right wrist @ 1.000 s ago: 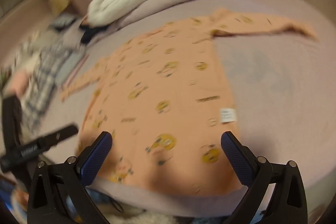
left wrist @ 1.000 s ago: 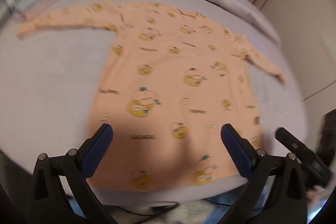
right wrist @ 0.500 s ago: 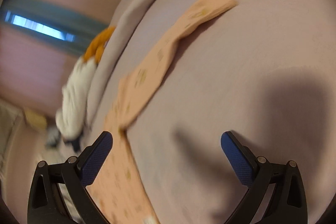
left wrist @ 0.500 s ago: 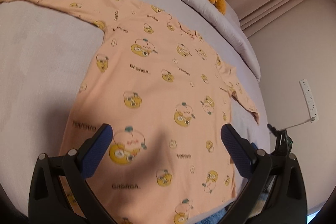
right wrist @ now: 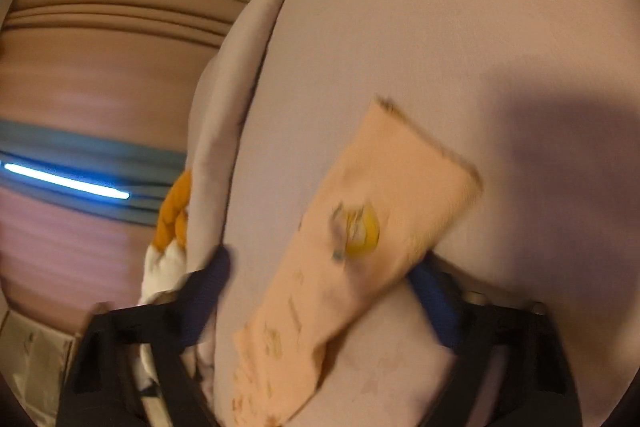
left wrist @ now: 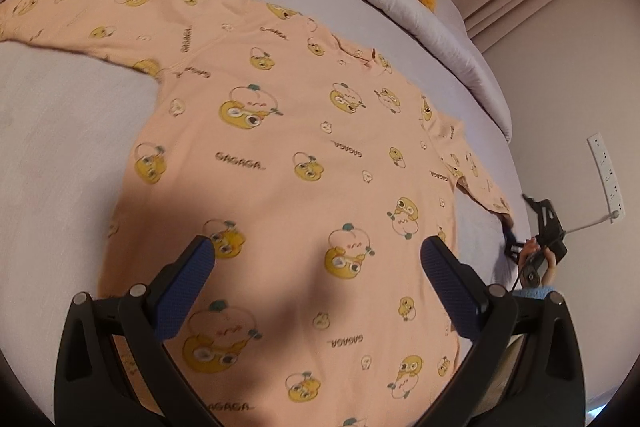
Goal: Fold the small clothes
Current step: 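Grasp the peach garment's sleeve cuff with the right gripper, then fold the held sleeve across the garment body with the right gripper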
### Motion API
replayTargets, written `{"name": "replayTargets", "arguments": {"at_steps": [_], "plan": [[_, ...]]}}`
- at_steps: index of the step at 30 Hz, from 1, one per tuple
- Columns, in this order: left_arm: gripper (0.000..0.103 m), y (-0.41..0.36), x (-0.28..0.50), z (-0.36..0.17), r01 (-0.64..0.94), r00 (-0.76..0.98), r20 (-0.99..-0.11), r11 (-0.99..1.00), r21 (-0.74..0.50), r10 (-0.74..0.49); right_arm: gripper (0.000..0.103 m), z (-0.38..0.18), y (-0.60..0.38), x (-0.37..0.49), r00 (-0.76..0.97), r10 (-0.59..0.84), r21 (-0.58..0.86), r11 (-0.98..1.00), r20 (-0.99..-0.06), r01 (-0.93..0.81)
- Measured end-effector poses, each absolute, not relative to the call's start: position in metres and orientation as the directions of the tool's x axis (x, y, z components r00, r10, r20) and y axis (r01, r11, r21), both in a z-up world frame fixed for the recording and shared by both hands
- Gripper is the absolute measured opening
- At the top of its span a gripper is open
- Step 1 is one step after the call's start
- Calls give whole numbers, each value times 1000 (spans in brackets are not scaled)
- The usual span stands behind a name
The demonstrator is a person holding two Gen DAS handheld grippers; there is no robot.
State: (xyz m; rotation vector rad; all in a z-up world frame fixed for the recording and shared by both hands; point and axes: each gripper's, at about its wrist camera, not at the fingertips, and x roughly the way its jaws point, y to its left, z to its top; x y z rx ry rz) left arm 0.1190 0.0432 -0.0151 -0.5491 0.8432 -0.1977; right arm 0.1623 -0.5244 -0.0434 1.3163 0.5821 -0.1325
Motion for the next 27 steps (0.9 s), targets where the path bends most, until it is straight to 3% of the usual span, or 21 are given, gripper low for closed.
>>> {"name": "replayTargets", "arguments": {"at_steps": [1,2,3,5,9,16,23,27], "plan": [[103,40,121,-15,-49,655,-656,845,-532,-375,47,-48,-529,163,841,225,862,264,-491,432],[103,40,123,-15,-48,652,-657,845,-532,-377,38,-52,-532,162,836,225,858,259,-501,444],[103,39,125,-15,-47,652,-657,844,-534,-379,21,-57,-534,160,831,223,854,252,-509,455],[103,36,129,-16,-56,642,-665,842,-537,-381,8,-63,-533,156,832,217,853,244,-511,460],[103,35,131,-15,-63,641,-666,839,-540,-381,7,-49,-527,160,832,218,849,280,-511,448],[103,56,123,-22,-132,641,-695,846,-517,-325,7,77,-453,193,839,253,735,638,-482,230],[103,102,95,-25,-155,677,-654,803,-575,-337,7,191,-301,218,814,264,464,886,-517,7],[103,129,81,-25,-181,700,-639,786,-591,-319,7,209,-200,225,812,249,260,957,-527,-125]]}}
